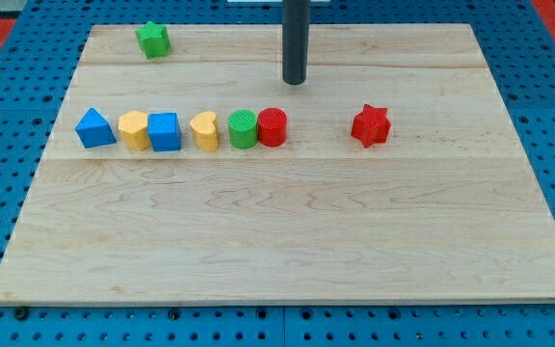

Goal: Place the triangle at the top center of the board

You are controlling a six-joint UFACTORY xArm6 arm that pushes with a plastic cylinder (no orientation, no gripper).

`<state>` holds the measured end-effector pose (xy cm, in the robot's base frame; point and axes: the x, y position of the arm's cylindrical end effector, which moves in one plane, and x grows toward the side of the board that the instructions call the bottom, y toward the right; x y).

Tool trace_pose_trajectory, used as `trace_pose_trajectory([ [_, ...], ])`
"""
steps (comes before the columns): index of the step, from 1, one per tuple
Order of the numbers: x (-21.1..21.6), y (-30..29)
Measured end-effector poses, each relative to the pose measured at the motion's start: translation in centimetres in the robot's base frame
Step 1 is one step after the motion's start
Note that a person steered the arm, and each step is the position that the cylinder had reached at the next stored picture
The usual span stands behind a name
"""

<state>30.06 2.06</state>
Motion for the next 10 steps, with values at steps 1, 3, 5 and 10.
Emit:
trace_pose_trajectory([
  [1, -0.5, 0.1],
  [3, -0.6, 4.1],
  [5, 5.5, 11.7],
  [10, 18.6, -20.2],
])
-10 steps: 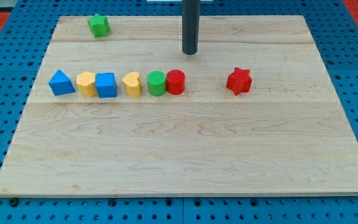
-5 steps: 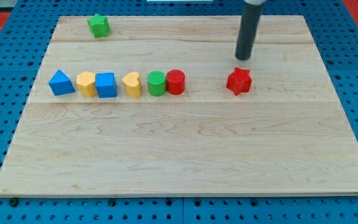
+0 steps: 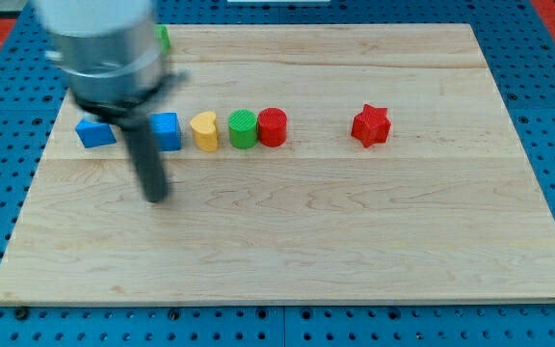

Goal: Place the triangle at the top center of the board

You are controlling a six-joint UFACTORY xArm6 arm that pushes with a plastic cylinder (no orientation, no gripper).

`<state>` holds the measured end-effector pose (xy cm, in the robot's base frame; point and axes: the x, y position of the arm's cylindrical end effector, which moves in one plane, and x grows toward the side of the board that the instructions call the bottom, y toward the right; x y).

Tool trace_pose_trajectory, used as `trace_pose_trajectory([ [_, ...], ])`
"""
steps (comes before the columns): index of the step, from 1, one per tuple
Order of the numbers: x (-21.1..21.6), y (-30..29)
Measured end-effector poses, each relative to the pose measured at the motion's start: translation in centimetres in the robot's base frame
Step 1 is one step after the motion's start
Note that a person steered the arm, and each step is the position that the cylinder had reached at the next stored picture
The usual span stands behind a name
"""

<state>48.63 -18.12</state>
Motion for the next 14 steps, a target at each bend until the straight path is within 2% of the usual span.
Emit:
trace_pose_trajectory([
  [1, -2.2, -7.2],
  [3, -2.6, -9.9],
  [6, -7.9, -5.8],
  [8, -7.1, -5.4],
  [12, -13.0, -2.5],
  [14, -13.3, -2.4],
])
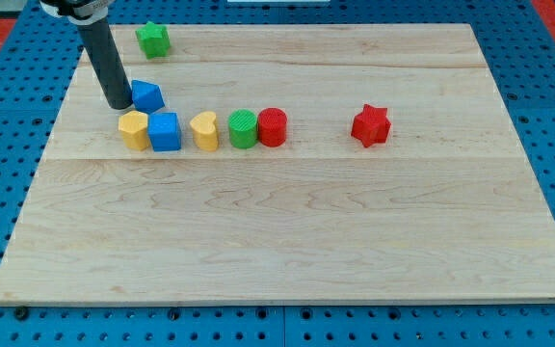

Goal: Place the triangle at the top center of the board

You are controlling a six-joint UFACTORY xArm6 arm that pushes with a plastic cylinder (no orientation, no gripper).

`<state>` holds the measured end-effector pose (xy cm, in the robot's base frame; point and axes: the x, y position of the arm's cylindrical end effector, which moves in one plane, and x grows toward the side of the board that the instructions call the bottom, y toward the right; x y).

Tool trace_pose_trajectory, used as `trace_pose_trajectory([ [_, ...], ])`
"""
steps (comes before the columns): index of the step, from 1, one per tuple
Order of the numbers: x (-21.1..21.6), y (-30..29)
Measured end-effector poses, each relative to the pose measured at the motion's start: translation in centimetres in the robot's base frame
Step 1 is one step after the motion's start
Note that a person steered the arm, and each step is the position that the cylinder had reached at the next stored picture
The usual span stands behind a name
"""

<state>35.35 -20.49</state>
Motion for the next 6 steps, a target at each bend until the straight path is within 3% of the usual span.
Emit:
trace_pose_trajectory([
  [3, 0.0, 2.1],
  [5, -1.3, 8.1],
  [6, -1.4, 13.9],
])
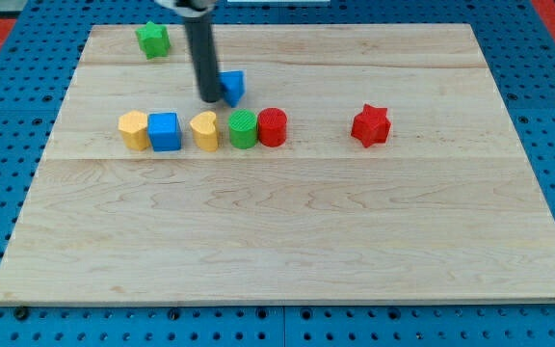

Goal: Place the triangle at the top center of the board

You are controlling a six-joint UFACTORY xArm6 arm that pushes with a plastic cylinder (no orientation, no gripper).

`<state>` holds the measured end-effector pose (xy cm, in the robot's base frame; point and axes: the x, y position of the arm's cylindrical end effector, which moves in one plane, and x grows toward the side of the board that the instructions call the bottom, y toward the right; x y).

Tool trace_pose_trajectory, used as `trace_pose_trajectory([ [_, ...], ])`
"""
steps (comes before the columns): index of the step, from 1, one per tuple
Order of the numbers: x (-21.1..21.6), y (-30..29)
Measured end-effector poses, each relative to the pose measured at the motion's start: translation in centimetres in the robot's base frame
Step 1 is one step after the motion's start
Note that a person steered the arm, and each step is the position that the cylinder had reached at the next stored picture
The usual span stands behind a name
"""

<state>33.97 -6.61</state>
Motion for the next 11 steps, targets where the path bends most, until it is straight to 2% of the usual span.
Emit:
trace_pose_trajectory([
  [2, -1.0, 6.0],
  [3, -3.4, 6.0],
  [4, -3.6, 7.9],
  [5, -3.5, 7.2],
  [6, -3.8, 3.6],
  [7, -6.6, 3.1],
  [10, -5.5, 8.7],
  [11, -7.9, 9.1],
])
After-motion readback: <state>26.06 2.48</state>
